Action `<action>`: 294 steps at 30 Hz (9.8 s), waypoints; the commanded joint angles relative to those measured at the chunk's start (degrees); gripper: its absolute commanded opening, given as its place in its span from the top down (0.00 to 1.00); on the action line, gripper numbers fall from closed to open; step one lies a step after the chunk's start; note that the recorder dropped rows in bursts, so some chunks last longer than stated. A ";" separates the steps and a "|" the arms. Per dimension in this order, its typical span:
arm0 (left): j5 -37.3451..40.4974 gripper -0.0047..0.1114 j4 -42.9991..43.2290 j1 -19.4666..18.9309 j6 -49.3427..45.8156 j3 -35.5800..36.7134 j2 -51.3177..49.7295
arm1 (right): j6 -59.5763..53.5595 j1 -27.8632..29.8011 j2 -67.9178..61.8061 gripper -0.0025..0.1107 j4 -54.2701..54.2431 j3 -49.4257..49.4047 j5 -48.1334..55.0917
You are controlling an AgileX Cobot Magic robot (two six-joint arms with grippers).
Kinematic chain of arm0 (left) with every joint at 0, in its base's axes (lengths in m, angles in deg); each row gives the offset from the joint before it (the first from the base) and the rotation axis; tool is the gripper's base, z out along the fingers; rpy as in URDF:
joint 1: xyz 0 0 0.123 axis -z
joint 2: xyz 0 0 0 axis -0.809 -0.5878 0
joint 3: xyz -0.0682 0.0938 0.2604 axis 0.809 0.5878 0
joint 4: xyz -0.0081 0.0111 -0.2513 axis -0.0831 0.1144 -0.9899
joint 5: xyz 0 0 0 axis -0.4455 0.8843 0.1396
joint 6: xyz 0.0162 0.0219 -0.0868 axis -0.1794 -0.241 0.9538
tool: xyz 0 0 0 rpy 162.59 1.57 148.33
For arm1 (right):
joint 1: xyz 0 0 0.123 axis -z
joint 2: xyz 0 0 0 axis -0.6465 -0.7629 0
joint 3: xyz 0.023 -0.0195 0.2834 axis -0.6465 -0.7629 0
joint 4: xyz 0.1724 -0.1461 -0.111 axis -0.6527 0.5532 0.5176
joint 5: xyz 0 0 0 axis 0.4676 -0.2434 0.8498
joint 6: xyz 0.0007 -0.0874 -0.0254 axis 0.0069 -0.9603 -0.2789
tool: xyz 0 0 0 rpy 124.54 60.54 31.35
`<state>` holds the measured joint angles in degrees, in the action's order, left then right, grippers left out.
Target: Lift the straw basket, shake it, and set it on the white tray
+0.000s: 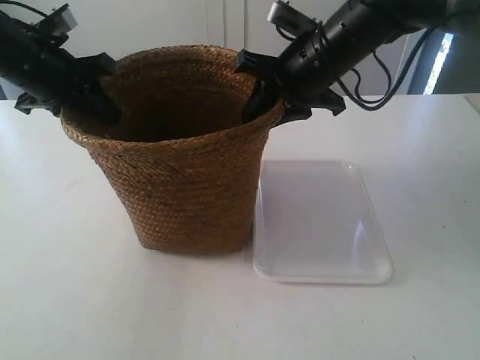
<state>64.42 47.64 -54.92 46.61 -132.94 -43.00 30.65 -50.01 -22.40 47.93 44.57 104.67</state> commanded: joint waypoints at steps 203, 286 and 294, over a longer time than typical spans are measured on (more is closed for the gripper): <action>-56.02 0.96 20.99 29.61 5.95 47.18 46.41 | 28.42 -28.10 40.67 0.98 34.16 -52.01 -59.92; -49.56 0.96 7.16 26.73 0.40 45.49 46.58 | 29.03 -25.59 45.17 0.98 35.37 -50.62 -49.73; -54.50 0.96 5.99 26.73 0.53 45.22 49.25 | 24.58 -25.59 45.22 0.98 35.37 -50.62 -42.51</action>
<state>15.01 55.18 -28.82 48.11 -86.75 4.44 56.97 -75.22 22.39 83.30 -6.65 61.28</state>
